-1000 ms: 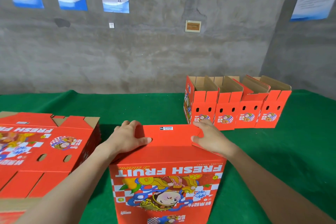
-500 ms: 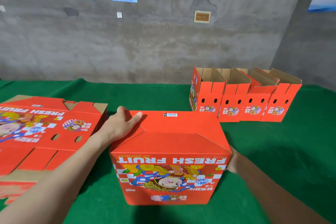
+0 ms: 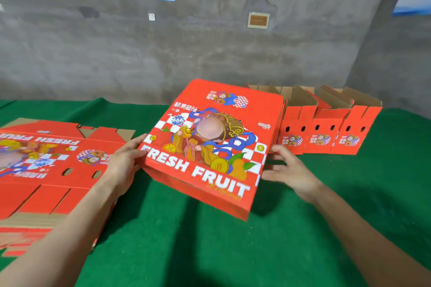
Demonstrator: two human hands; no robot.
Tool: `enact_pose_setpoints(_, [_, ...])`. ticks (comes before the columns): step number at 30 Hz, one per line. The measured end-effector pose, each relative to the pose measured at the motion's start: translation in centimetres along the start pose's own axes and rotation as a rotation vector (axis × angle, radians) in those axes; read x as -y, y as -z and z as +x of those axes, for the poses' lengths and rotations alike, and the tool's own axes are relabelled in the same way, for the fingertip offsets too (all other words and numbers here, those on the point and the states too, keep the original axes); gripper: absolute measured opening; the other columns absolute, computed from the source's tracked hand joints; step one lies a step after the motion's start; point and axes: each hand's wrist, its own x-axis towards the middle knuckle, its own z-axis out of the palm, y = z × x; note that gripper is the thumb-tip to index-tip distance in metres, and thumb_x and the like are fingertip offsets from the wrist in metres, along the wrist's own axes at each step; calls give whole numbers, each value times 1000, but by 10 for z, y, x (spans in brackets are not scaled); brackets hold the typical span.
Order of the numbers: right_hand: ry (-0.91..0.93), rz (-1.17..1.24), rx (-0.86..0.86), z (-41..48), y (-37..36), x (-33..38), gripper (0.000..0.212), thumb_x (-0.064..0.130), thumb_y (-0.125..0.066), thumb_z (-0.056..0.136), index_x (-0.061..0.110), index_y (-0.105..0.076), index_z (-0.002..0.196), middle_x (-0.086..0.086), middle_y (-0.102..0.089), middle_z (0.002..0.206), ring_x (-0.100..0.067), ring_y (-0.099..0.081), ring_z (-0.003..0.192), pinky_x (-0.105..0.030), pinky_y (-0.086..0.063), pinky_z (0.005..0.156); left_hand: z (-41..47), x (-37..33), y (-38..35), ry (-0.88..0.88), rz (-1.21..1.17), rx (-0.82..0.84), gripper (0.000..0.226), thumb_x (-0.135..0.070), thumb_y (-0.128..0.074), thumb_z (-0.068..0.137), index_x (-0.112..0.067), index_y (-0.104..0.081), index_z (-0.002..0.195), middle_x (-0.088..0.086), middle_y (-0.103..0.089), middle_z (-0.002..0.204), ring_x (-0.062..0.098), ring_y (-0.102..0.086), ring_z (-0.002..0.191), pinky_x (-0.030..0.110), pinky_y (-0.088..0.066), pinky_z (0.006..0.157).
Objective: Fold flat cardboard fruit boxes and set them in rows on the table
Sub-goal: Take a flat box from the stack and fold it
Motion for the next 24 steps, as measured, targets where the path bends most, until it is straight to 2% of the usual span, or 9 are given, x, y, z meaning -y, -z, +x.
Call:
enact_pose_setpoints(2, [58,-170,-45,1,-8,-2,56,16,-88,60,34,-53,100,5,-42,125,-9,-57,102,-13,-50,71,-4,7,-6,-29,177,-3,46,19,-41,82,-15,-58,108,0,-66,85,15,-60,73,23,-48,63])
enact_pose_setpoints(4, [149,-339,-111,2,-23,-6,59,22,-92,55,30,-52,97,6,-30,123,-9,-43,109,-9,-42,83,-11,13,-18,-16,364,52,37,15,-51,83,-13,-55,107,3,-63,88,20,-59,85,21,-47,65])
enact_pose_setpoints(8, [277,-669,-267,4,-64,-35,58,33,-90,53,32,-48,92,12,-13,131,-7,-28,112,-24,-34,95,-29,17,-53,139,320,241,28,-23,-61,91,-33,-52,116,-13,-66,103,5,-60,88,23,-45,73])
enact_pose_setpoints(10, [210,-776,-321,6,-86,-55,52,32,-85,61,33,-49,99,5,-7,141,-17,-27,120,-30,-39,97,-35,15,-72,203,176,287,33,-39,-53,91,-39,-46,124,-18,-65,110,1,-61,95,32,-47,80])
enact_pose_setpoints(13, [89,-892,-331,9,-116,-85,46,34,-72,76,32,-51,117,-8,-6,147,-29,-25,130,-34,-35,106,-35,13,-96,173,96,318,54,-45,-49,90,-40,-31,141,-12,-48,135,12,-52,115,43,-43,96])
enact_pose_setpoints(16, [26,-910,-262,7,-137,-106,38,31,-62,87,33,-53,123,-12,-9,149,-30,-31,133,-33,-35,108,-30,9,-115,60,208,285,66,-43,-48,93,-36,-13,149,-13,-29,148,12,-40,131,42,-37,105])
enact_pose_setpoints(18, [97,-916,-219,7,-141,-119,45,19,-73,79,29,-60,121,-12,-18,145,-35,-47,124,-35,-49,97,-21,11,-121,-43,389,251,64,-38,-48,96,-34,-13,150,-5,-21,155,17,-27,141,45,-29,113])
enact_pose_setpoints(21, [165,-951,-191,8,-129,-130,68,0,-82,55,29,-66,114,-14,-25,132,-40,-64,101,-36,-59,69,-7,14,-122,-144,658,217,35,-28,-48,98,-23,-50,133,9,-48,136,25,-39,132,25,-34,103])
enact_pose_setpoints(24, [93,-991,-99,16,-121,-140,81,-5,-56,78,46,-38,139,-10,8,146,-39,-51,117,-37,-50,93,1,15,-122,-124,667,209,12,-21,-52,94,-18,-61,102,9,-63,95,22,-57,88,28,-41,79])
